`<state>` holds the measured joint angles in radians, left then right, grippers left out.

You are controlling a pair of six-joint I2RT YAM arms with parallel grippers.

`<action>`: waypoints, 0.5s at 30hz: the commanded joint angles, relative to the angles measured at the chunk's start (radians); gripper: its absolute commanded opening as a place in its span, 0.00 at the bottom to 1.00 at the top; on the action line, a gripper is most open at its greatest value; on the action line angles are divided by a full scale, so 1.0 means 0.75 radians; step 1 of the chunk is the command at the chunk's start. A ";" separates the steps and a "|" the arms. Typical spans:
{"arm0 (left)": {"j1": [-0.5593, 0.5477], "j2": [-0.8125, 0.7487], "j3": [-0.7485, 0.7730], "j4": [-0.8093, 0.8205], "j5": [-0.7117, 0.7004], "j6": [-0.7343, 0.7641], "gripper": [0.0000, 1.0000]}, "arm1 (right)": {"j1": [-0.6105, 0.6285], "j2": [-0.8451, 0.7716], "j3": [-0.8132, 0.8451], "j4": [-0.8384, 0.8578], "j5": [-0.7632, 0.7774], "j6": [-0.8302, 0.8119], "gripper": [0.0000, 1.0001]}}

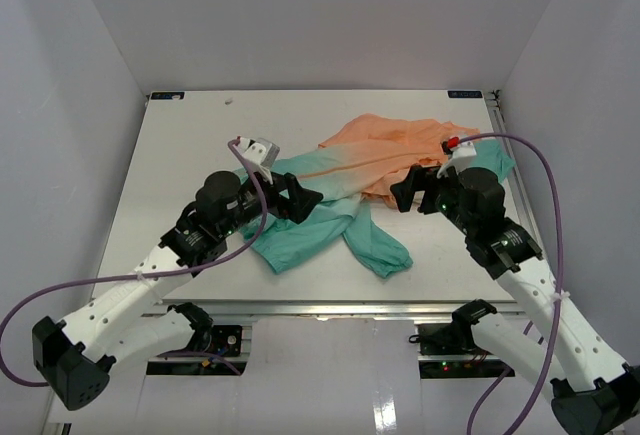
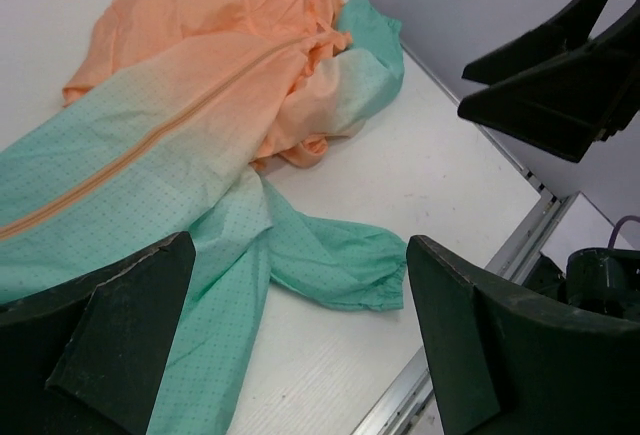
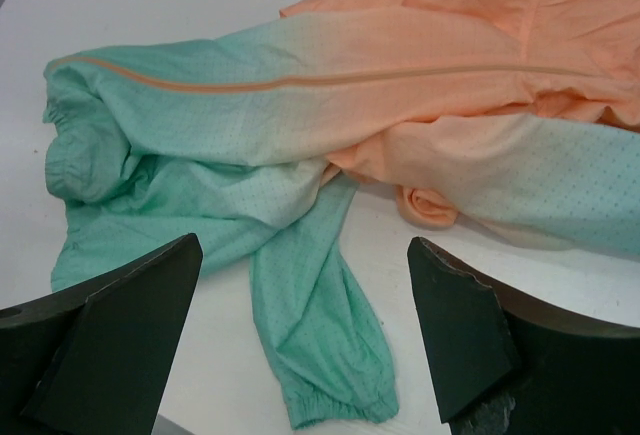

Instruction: Zip up the jacket

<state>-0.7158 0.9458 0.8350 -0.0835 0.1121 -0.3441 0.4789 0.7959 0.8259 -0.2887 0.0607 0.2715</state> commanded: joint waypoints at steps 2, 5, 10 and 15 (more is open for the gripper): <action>-0.046 -0.208 -0.187 0.276 -0.052 0.025 0.98 | 0.003 -0.183 -0.110 0.060 -0.037 -0.046 0.90; -0.056 -0.257 -0.297 0.344 -0.063 0.022 0.98 | 0.002 -0.212 -0.113 0.040 -0.016 -0.052 0.90; -0.058 -0.291 -0.405 0.427 -0.058 0.058 0.98 | 0.002 -0.240 -0.116 0.039 -0.007 -0.057 0.90; -0.058 -0.317 -0.422 0.438 -0.042 0.066 0.98 | 0.002 -0.277 -0.126 0.041 0.001 -0.065 0.90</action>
<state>-0.7559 0.7422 0.5209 0.1776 0.0784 -0.3132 0.4789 0.6186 0.7354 -0.2901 0.0509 0.2475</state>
